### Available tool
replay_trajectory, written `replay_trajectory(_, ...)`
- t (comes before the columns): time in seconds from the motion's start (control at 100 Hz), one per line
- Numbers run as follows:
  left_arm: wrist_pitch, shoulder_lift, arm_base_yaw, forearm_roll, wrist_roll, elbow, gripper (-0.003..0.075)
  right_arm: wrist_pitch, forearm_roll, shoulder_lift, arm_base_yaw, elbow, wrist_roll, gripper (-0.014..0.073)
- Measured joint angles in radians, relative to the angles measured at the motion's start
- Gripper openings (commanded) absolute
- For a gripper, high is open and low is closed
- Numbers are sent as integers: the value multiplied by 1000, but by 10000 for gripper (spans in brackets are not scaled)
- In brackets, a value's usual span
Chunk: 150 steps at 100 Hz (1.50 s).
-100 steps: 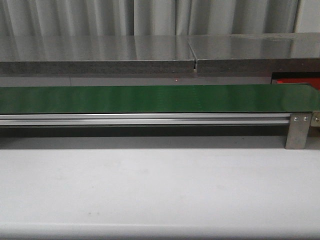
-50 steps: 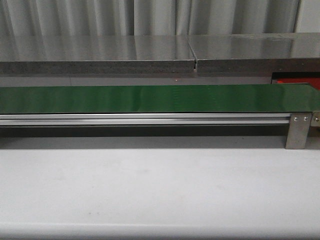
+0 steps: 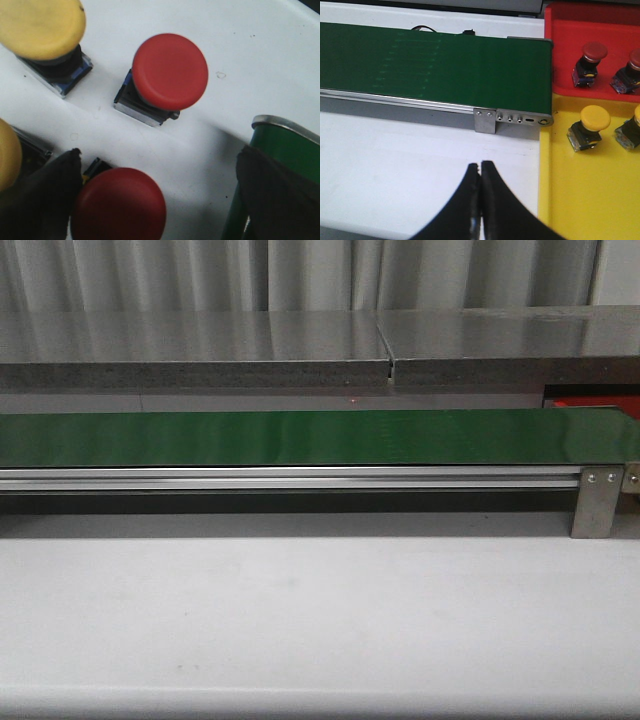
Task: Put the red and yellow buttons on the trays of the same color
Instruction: 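Lower the left gripper onto another red push-button and close, then lift the red button onto the belt's start and open the left gripper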
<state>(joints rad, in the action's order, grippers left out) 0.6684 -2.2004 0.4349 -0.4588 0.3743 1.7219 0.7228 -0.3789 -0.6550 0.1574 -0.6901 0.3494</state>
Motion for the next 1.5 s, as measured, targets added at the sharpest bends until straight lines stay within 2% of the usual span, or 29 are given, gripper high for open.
replay_trajectory(0.46, 4, -6, 0, 0, 0, 0, 253, 0, 0, 0, 0, 0, 0, -67)
replay_trajectory(0.69, 7, -6, 0, 0, 0, 0, 86, 0, 0, 0, 0, 0, 0, -67)
replay_trajectory(0.86, 53, -9, 0, -1, 0, 24, 0, 0, 0, 0, 0, 0, 0, -67)
replay_trajectory(1.24, 219, 67, 0, -23, -16, 168, -19, 0, 0, 0, 0, 0, 0, -67)
replay_trajectory(1.5, 318, 140, -5, -40, -26, 186, -19, 0, 0, 0, 0, 0, 0, -67)
